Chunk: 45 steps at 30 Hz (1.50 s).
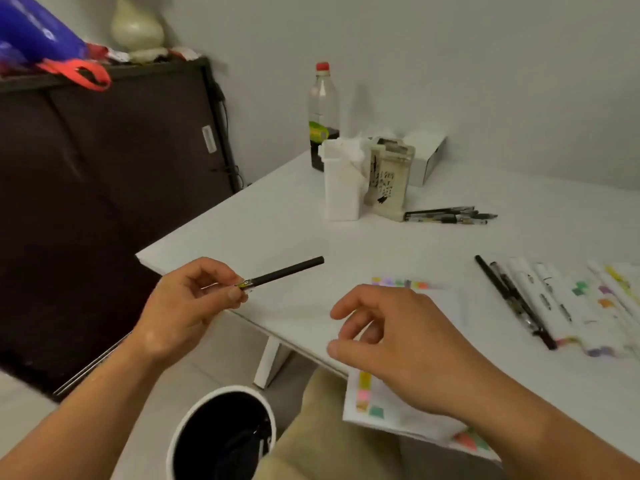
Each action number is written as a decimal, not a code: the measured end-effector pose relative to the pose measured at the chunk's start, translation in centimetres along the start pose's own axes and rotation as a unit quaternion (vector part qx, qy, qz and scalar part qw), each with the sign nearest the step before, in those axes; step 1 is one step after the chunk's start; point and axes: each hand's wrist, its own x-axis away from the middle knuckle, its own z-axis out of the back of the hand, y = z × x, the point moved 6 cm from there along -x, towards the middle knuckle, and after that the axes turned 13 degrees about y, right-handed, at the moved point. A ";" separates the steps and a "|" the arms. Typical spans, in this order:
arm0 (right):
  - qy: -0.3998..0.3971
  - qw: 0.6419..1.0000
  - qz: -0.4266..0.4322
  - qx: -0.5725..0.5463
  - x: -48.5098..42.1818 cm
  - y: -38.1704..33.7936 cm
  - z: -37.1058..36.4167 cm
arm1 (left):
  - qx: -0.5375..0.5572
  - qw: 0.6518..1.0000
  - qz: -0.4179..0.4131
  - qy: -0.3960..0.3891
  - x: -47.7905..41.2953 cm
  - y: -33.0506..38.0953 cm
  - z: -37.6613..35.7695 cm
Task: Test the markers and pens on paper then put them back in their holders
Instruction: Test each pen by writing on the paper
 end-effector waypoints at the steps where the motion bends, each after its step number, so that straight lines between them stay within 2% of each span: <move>1: -0.016 1.000 0.018 -0.001 0.8 -1.0 -1.7 | 0.004 1.000 0.018 0.023 1.3 -1.1 2.8; 4: -0.069 0.996 0.036 -0.040 2.8 -2.8 -7.2 | 0.045 0.992 0.075 0.089 6.0 -4.9 10.5; 8: -0.134 0.989 0.013 -0.061 4.8 -1.9 -15.5 | -0.007 0.957 0.195 0.215 12.6 -11.3 18.4; 14: -0.142 0.990 -0.022 -0.005 5.0 3.3 -24.3 | -0.111 0.876 0.372 0.287 18.4 -23.5 20.4; 19: -0.125 0.992 0.001 0.035 3.8 6.6 -26.6 | -0.154 0.823 0.459 0.298 19.5 -32.2 18.5; 23: -0.124 0.991 0.005 0.047 2.9 8.3 -27.6 | -0.251 0.806 0.486 0.226 19.4 -36.9 16.9; 29: -0.140 0.989 -0.019 0.041 1.8 9.7 -28.1 | -0.311 0.803 0.497 0.105 19.4 -39.8 14.1; 32: -0.140 0.989 -0.027 0.037 1.2 10.0 -28.1 | -0.316 0.806 0.493 0.086 19.2 -39.1 14.1; 36: -0.139 0.990 -0.017 0.034 1.1 9.5 -27.9 | -0.259 0.832 0.485 0.079 17.9 -35.6 14.2; 39: -0.137 0.990 -0.003 0.032 1.7 7.8 -26.9 | -0.263 0.859 0.433 0.074 16.2 -31.2 14.6; 45: -0.109 0.993 0.052 -0.015 2.8 0.6 -22.0 | -0.283 0.916 0.270 0.085 12.9 -19.9 15.4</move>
